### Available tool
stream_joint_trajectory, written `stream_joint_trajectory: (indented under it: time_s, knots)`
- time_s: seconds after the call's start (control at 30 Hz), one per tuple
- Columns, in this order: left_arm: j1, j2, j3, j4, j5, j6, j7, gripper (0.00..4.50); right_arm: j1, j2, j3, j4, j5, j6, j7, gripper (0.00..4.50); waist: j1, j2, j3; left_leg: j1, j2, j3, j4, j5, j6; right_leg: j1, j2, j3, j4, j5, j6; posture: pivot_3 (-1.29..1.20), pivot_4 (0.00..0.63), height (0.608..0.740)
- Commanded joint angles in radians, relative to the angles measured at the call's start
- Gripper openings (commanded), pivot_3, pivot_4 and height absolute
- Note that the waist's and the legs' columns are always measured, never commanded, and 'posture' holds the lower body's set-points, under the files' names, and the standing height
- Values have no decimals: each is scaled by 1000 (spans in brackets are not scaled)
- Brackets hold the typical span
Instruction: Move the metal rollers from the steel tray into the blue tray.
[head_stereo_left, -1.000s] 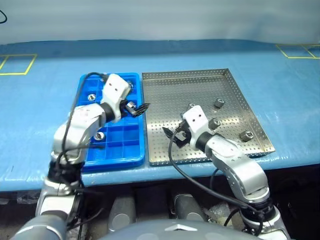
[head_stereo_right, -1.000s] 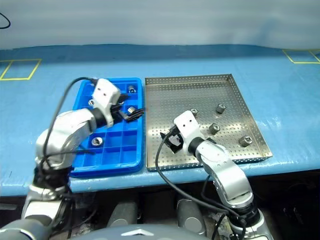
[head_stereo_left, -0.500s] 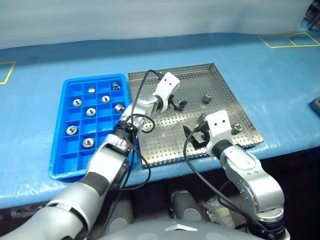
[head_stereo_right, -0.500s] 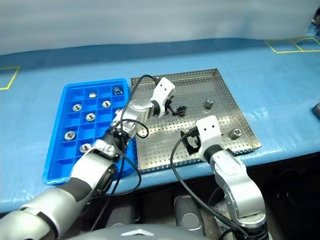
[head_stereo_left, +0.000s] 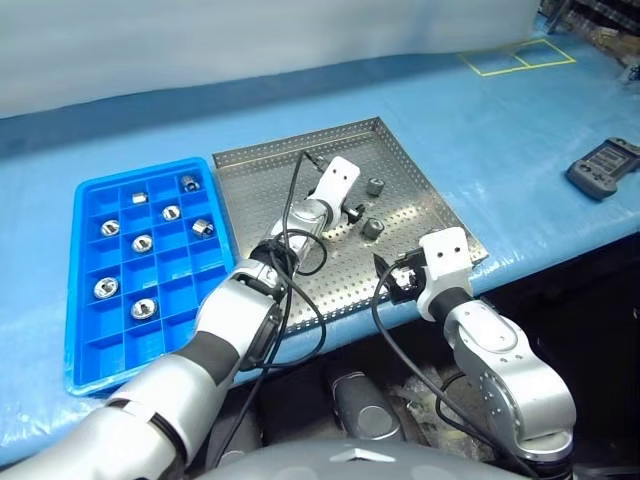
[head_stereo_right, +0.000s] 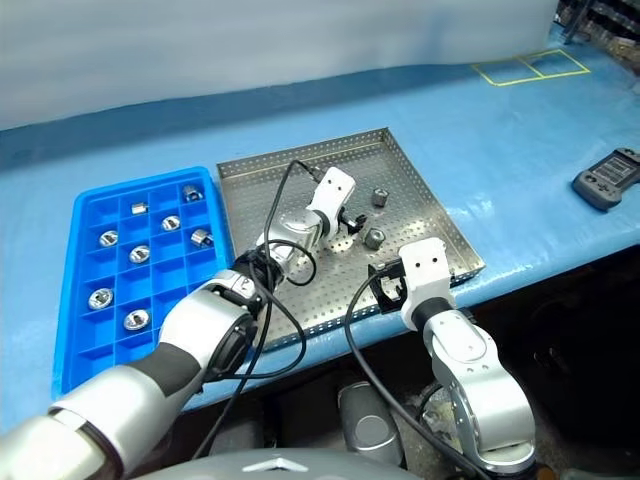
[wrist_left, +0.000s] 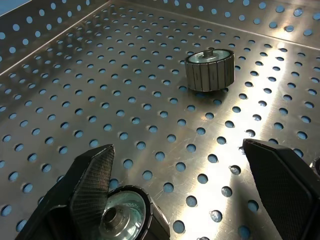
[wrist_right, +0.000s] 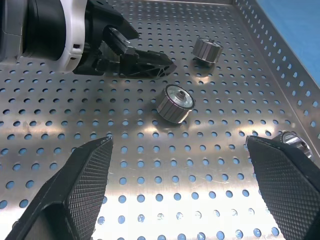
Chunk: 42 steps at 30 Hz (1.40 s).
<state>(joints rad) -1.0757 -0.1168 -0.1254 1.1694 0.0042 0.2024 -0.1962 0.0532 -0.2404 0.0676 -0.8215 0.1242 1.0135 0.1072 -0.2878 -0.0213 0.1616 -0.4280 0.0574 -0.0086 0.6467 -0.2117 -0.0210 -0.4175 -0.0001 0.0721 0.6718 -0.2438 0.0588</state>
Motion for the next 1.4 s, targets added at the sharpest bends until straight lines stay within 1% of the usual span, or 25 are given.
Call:
stream_joint_trajectory:
  time_s: [0.03, 0.27, 0.5, 0.6, 0.8, 0.93, 1.13, 1.23, 1.4]
  knots:
    - [-14, 0, 22, 5, 15, -17, 30, 4460, -15, 1, -12, -32, 3, -4, -1, 4500, -6, 0, 0, 0, 0, 0, 0, 0, 0, 0, 0, 0, 0, 0, 0, -318, 150, 740]
    - [25, 17, 60, -28, 18, 13, 97, 4460, -35, 1, -2, -12, 6, -5, 5, 4500, -11, 0, 0, 0, -4, -1, -1, 0, 0, 0, -3, 0, 0, 0, 2, -307, 150, 740]
    - [99, 17, 80, -82, 11, 81, 79, 4460, -55, 3, 19, 12, 11, -12, 14, 4500, -2, 0, 0, 1, -6, -1, -1, 0, 0, 2, -6, 0, 0, -1, 4, -274, 150, 740]
    - [119, 14, 77, -110, 12, 93, 63, 3856, -60, 2, 19, 17, 11, -13, 18, 4500, 1, 0, 0, 3, -6, -1, -1, 0, 0, 4, -6, 0, 0, -1, 4, -265, 150, 740]
    - [167, 13, 72, -215, 7, 142, 35, 1860, -71, -2, 18, 24, 9, -11, 26, 4500, 7, 0, 0, 5, -6, -1, -1, 0, 0, 6, -7, 0, 0, -1, 4, -256, 150, 740]
    - [229, 26, 73, -387, -6, 191, 7, 1818, -77, -3, 25, 26, 10, -8, 31, 4500, 8, 0, 0, 5, -6, -1, -1, 0, 0, 6, -7, 0, 0, -1, 4, -239, 150, 740]
    - [356, 77, 126, -778, -70, 330, -8, 1818, -124, 5, 61, 67, 15, -15, 48, 4500, 18, 1, 0, 4, -6, -1, -1, 0, 0, 4, -7, 0, 0, -1, 4, -180, 150, 740]
    - [422, 116, 179, -999, -127, 384, -14, 1818, -160, 8, 86, 96, 20, -22, 64, 4500, 38, 1, 1, 4, -6, -1, -1, 0, 0, 3, -6, 0, 1, -1, 4, -137, 150, 740]
    - [560, 229, 256, -1330, -205, 479, -41, 1818, -246, 16, 161, 166, 28, -49, 112, 4500, 91, 1, 0, 4, -6, -2, -1, 0, 0, 3, -6, 0, 1, -1, 4, -37, 150, 740]
